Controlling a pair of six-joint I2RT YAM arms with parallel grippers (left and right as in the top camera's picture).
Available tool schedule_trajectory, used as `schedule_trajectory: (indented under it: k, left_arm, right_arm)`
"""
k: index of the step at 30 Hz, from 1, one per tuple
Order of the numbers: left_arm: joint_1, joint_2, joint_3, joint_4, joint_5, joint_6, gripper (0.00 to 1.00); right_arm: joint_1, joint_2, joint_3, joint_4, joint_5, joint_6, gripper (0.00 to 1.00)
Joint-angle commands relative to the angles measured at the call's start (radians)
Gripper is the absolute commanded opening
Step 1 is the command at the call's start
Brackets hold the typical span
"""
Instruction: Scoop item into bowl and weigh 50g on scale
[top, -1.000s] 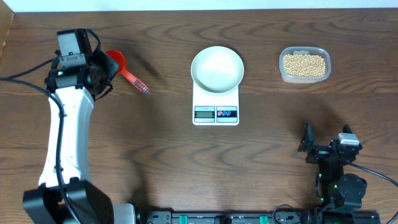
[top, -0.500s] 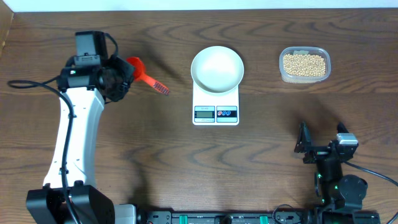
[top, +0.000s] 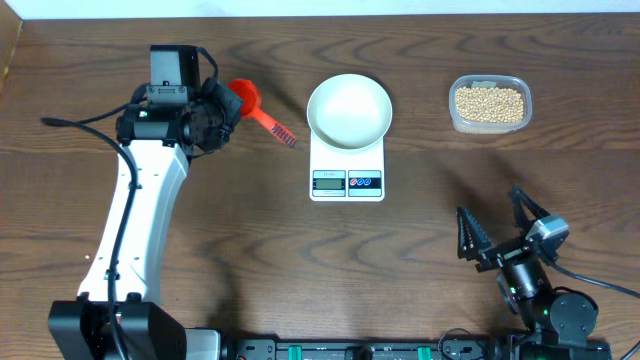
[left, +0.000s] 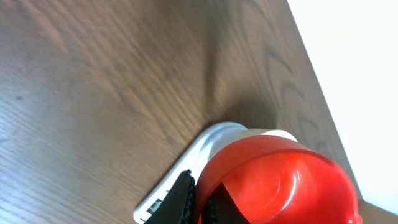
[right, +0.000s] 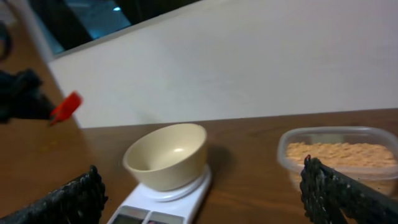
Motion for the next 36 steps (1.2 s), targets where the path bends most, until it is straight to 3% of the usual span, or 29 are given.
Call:
schedule_trajectory:
  k: [1,10,17,27,36]
  left_arm:
    - [-0.019,-0.005,0.007,0.021,0.042,-0.030,0.07]
    - [-0.058,-0.005,0.007,0.051,0.046,-0.055,0.07]
    - [-0.082,-0.005,0.007,0.073,0.046,-0.080,0.07]
    - [-0.097,-0.005,0.007,0.105,0.046,-0.081,0.07]
    - [-0.130,-0.004,0.007,0.136,0.045,-0.099,0.07]
  right_arm:
    - [0.007,0.066,0.078,0.004,-0.090,0.048,0.99]
    - [0.065,0.343,0.254,0.005,-0.116,0.046,0.99]
    - [0.190,0.536,0.340,0.013,-0.039,0.028,0.99]
    - [0.361,0.624,0.372,0.023,0.150,-0.036,0.99]
    - [0.375,0.694,0.374,0.110,0.122,-0.020,0.99]
